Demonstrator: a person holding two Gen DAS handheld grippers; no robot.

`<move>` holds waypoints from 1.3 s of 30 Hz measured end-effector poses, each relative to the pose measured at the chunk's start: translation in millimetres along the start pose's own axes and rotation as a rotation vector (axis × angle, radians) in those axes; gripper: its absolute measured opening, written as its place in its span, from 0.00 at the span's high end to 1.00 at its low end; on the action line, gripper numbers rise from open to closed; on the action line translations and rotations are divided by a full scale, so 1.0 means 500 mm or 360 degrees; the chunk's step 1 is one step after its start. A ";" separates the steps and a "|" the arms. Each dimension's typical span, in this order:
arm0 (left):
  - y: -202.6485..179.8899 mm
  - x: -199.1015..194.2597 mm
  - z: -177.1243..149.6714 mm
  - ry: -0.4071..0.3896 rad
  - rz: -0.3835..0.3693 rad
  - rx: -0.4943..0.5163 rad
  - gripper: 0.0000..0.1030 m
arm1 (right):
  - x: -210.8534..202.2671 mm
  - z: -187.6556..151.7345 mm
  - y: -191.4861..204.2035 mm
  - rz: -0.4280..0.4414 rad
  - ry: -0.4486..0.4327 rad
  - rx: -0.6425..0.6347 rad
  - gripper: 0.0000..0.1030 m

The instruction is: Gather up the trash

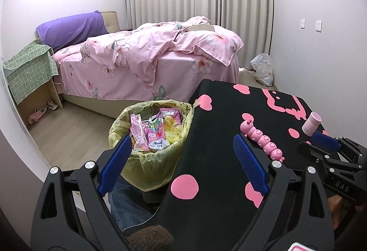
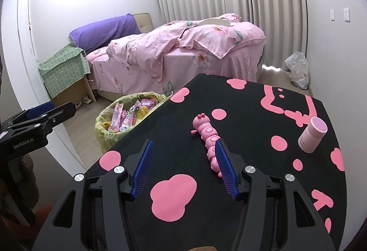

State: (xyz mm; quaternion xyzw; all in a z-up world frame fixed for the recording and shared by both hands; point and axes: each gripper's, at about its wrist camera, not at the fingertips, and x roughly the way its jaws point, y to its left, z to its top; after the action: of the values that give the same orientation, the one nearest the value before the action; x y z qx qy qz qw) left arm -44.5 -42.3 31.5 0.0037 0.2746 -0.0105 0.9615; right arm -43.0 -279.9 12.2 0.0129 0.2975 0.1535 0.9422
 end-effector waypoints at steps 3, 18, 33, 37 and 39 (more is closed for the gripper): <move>-0.002 -0.002 -0.001 0.0012 0.0003 0.0007 0.17 | 0.000 0.003 0.002 0.0002 0.0001 0.0009 0.48; -0.005 0.000 -0.004 0.0025 0.0027 0.0010 0.17 | 0.003 0.007 0.004 0.0009 -0.0004 0.0011 0.48; 0.001 0.000 -0.012 0.0041 0.0030 -0.0002 0.17 | 0.003 0.019 0.024 0.0021 -0.0015 -0.0011 0.48; 0.002 -0.002 -0.012 0.0039 0.0029 0.0001 0.17 | 0.006 0.020 0.025 0.0027 -0.0015 -0.0016 0.48; 0.003 -0.002 -0.012 0.0037 0.0029 0.0002 0.17 | 0.006 0.020 0.025 0.0028 -0.0015 -0.0014 0.48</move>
State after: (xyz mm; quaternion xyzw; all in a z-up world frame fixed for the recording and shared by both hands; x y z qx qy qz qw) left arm -48.4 -40.6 27.1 0.0068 0.2856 -0.0019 0.9583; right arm -38.8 -266.4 20.2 0.0122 0.2924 0.1630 0.9422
